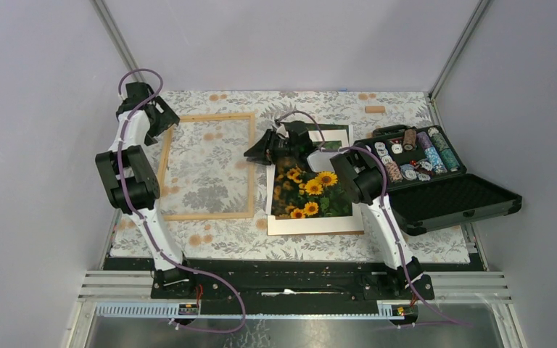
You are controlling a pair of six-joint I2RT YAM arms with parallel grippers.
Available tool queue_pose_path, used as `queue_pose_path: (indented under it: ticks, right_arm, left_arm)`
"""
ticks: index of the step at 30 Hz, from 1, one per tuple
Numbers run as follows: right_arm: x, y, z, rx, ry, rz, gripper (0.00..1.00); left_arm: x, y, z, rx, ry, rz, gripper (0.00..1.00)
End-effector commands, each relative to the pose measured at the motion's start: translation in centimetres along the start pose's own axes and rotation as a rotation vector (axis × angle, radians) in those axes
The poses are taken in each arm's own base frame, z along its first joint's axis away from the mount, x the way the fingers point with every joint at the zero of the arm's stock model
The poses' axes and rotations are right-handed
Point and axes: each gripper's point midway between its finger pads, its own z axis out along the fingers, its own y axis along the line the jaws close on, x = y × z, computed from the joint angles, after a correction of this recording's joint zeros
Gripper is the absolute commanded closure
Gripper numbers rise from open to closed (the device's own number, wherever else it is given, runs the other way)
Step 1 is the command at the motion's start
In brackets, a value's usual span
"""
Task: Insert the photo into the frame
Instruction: Place the photo frame item in the photo frame.
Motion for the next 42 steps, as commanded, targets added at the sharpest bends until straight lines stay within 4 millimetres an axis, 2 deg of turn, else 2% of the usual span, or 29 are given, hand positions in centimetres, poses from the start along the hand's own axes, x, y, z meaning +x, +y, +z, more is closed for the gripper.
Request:
queue_pose_path:
  ticks: [1,4,6,10,14,18,21,24,30,34,37,42]
  right_arm:
    - [-1.4,1.1,1.2,-0.030,-0.009,-0.182,0.53]
    - [-2.5,0.5,1.5,0.003,-0.026,-0.208,0.40]
    - [-3.2,0.3,1.3,0.025,-0.049,-0.228,0.36]
    - [-4.9,0.2,0.6,0.095,-0.147,-0.269,0.34]
    - [-6.5,1.2,0.9,0.092,-0.215,-0.308,0.35]
    - [-7.7,0.8,1.5,0.113,-0.243,-0.305,0.42]
    - [-7.8,0.4,1.8,0.116,-0.227,-0.298,0.75]
    - [-6.9,0.4,1.9,0.099,-0.185,-0.302,0.99]
    - [-5.5,1.6,1.6,0.073,-0.090,-0.326,1.00]
    - [-4.4,3.4,1.3,-0.019,-0.061,-0.302,1.00]
    - [-4.5,4.8,1.4,-0.096,-0.064,-0.348,1.00]
    - [-5.6,4.8,1.9,-0.122,-0.119,-0.416,1.00]
  left_arm:
    - [-3.4,-0.7,0.8,0.070,-0.084,0.003,0.01]
    - [-3.5,0.1,2.3,0.047,-0.084,-0.001,0.01]
    - [-3.3,0.7,3.2,0.046,-0.078,-0.012,0.01]
    - [-2.4,1.0,4.8,0.080,-0.063,-0.021,0.01]
    - [-1.5,0.6,5.8,0.118,-0.038,-0.019,0.01]
    - [-0.5,0.4,6.7,0.141,-0.005,-0.025,0.02]
    - [0.2,-0.1,7.2,0.178,0.022,-0.042,0.01]
    - [0.5,-0.6,7.2,0.215,0.039,-0.068,0.02]
    - [0.3,-0.3,6.9,0.220,0.044,-0.114,0.01]
    - [0.6,-0.4,7.1,0.238,0.061,-0.145,0.02]
    - [0.9,-0.6,7.1,0.252,0.075,-0.166,0.01]
    - [1.3,-1.1,6.6,0.287,0.080,-0.204,0.01]
